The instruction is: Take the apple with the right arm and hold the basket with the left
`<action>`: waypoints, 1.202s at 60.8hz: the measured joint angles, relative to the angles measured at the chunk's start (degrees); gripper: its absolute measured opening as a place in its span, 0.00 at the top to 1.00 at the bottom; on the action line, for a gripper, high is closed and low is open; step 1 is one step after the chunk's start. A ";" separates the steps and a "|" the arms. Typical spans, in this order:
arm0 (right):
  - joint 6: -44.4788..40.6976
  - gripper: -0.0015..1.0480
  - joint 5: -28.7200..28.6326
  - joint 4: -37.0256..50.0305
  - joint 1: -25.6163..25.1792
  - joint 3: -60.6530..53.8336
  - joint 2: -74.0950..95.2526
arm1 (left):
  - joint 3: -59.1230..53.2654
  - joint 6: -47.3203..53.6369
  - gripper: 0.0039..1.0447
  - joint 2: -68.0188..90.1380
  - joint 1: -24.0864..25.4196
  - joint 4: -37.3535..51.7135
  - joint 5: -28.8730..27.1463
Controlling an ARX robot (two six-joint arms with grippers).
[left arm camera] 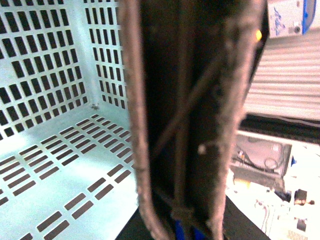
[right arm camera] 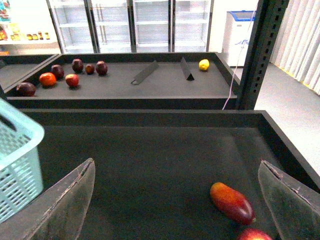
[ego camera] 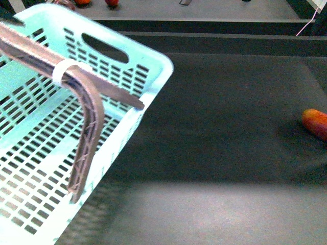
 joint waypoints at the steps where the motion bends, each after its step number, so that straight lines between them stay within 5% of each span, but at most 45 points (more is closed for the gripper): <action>1: 0.00 0.09 0.00 0.00 0.00 0.00 0.00 | 0.59 0.07 0.94 0.00 -1.01 -0.24 0.09; 35: 0.00 0.09 0.00 0.00 0.00 0.00 0.00 | 9.49 1.36 0.94 1.57 -21.44 0.26 -1.09; 69: 0.00 0.09 0.00 0.00 0.00 0.00 0.00 | 9.49 1.77 0.94 1.68 -22.34 0.11 -1.81; 73: 3.82 0.09 7.45 -8.33 2.32 3.02 3.91 | 9.49 1.77 0.94 1.68 -22.34 0.11 -1.77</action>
